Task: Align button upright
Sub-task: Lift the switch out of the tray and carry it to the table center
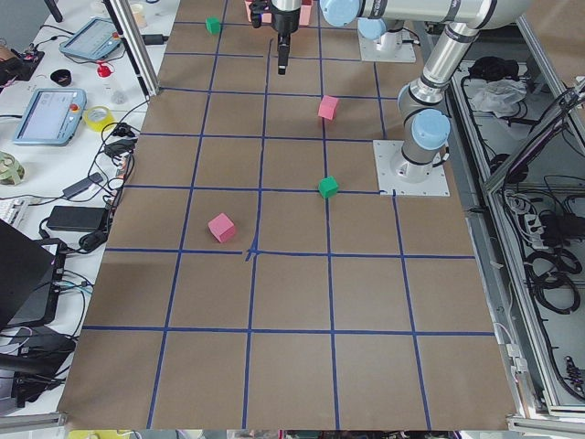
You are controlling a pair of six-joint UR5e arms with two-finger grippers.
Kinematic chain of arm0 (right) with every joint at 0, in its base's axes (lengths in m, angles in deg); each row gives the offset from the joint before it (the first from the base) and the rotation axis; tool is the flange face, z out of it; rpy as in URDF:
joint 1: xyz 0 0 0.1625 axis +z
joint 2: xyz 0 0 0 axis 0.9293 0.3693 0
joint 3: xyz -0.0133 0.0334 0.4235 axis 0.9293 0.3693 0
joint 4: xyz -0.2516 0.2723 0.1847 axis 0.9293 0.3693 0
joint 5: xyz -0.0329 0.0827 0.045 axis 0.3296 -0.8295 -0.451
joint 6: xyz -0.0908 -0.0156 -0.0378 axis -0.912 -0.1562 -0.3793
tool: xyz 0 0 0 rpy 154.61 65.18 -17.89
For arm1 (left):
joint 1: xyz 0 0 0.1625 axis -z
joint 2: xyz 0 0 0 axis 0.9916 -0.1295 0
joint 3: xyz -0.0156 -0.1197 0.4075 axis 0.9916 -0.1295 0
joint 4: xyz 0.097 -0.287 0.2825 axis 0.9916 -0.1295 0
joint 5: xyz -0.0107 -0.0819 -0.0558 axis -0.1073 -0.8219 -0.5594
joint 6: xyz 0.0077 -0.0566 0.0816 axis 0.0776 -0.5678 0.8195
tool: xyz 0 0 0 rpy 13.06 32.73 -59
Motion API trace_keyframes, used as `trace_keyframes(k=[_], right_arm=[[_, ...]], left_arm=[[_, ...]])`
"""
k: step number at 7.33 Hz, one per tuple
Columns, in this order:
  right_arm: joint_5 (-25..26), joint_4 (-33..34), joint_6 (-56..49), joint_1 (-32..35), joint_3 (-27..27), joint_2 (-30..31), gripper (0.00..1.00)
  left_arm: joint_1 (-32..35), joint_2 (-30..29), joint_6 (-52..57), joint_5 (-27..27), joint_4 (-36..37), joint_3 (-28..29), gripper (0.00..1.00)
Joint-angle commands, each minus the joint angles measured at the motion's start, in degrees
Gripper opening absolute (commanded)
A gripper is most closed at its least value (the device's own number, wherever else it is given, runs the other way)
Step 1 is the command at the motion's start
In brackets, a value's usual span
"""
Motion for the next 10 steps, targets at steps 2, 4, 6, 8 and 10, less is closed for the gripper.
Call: trace_keyframes(k=[2,4,6,8,10], right_arm=[[-0.3,-2.1,0.2,0.9,3.8,2.0,0.00],[-0.2,-11.3,0.2,3.9,10.6,3.5,0.00],[-0.7,-18.5,0.9,7.2,16.2,7.7,0.00],[-1.2,-22.3,2.3,11.6,17.4,12.8,0.00],[-3.4,-24.6,15.8,22.7,17.3,12.5,0.00]], left_arm=[[0.0,0.0,0.0,0.0,0.0,0.0,1.00],[0.0,0.0,0.0,-0.1,0.0,0.0,1.00],[0.0,0.0,0.0,0.0,0.0,0.0,1.00],[0.0,0.0,0.0,0.0,0.0,0.0,1.00],[0.0,0.0,0.0,0.0,0.0,0.0,1.00]])
